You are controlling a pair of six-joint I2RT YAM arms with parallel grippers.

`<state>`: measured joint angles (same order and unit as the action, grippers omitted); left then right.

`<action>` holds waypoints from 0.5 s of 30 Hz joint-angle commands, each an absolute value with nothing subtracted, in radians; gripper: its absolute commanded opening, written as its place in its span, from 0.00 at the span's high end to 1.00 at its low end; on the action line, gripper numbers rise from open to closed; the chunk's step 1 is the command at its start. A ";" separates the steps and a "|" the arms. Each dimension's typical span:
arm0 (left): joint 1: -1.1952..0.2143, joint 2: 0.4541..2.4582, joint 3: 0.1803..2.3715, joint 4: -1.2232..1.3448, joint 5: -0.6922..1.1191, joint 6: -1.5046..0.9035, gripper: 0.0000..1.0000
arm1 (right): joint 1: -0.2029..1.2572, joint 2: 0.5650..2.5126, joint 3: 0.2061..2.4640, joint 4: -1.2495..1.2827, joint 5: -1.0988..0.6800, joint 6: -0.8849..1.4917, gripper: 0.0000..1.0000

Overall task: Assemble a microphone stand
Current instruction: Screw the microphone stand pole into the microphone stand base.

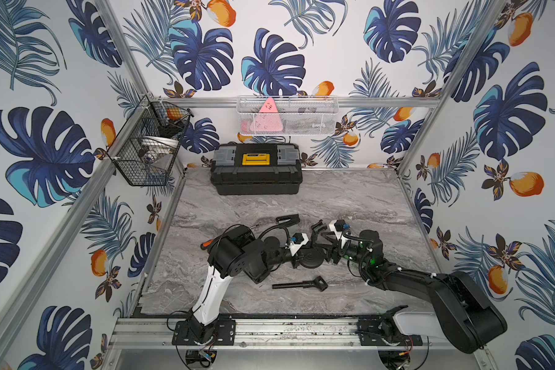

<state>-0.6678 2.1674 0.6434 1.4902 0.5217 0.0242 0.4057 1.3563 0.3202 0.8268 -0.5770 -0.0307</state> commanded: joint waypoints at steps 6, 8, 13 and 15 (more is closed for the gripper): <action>-0.665 2.183 0.640 1.371 0.502 0.045 0.91 | 0.405 1.417 0.306 1.097 -0.663 -0.087 0.48; -0.664 2.184 0.641 1.371 0.502 0.043 0.91 | 0.405 1.419 0.304 1.104 -0.665 -0.083 0.49; -0.665 2.187 0.641 1.374 0.502 0.043 0.91 | 0.406 1.431 0.292 1.189 -0.661 -0.051 0.55; -0.665 2.187 0.641 1.376 0.502 0.043 0.91 | 0.405 1.438 0.300 1.184 -0.658 -0.044 0.59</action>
